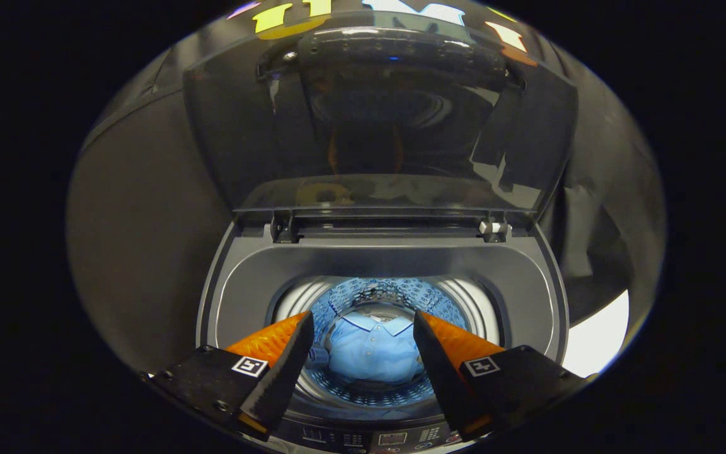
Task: Put the clothes into the washing machine and then close the washing machine lid.
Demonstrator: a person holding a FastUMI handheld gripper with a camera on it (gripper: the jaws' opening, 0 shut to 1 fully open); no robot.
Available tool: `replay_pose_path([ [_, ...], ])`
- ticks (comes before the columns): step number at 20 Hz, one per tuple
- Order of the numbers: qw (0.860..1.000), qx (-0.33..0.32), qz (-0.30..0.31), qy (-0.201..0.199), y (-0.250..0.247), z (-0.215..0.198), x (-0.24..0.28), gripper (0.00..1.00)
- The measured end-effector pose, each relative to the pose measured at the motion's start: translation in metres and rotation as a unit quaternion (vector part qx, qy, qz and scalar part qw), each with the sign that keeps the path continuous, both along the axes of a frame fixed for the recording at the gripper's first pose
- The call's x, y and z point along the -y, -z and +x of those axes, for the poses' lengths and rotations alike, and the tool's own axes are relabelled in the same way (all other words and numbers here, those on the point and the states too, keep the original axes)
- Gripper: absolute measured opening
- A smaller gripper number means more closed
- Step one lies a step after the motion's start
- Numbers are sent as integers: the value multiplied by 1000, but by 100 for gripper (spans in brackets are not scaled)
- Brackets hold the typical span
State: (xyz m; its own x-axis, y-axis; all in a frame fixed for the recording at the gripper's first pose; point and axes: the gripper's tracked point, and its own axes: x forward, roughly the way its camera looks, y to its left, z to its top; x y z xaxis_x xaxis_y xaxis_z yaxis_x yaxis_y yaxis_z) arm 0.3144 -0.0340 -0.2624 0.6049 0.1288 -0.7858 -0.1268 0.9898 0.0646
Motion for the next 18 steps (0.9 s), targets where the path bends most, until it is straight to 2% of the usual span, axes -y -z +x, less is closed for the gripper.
replay_pose_path([
  [8,999,41,9,6,-49,9,9,97],
  [18,989,139,42,13,-159,34,6,97],
])
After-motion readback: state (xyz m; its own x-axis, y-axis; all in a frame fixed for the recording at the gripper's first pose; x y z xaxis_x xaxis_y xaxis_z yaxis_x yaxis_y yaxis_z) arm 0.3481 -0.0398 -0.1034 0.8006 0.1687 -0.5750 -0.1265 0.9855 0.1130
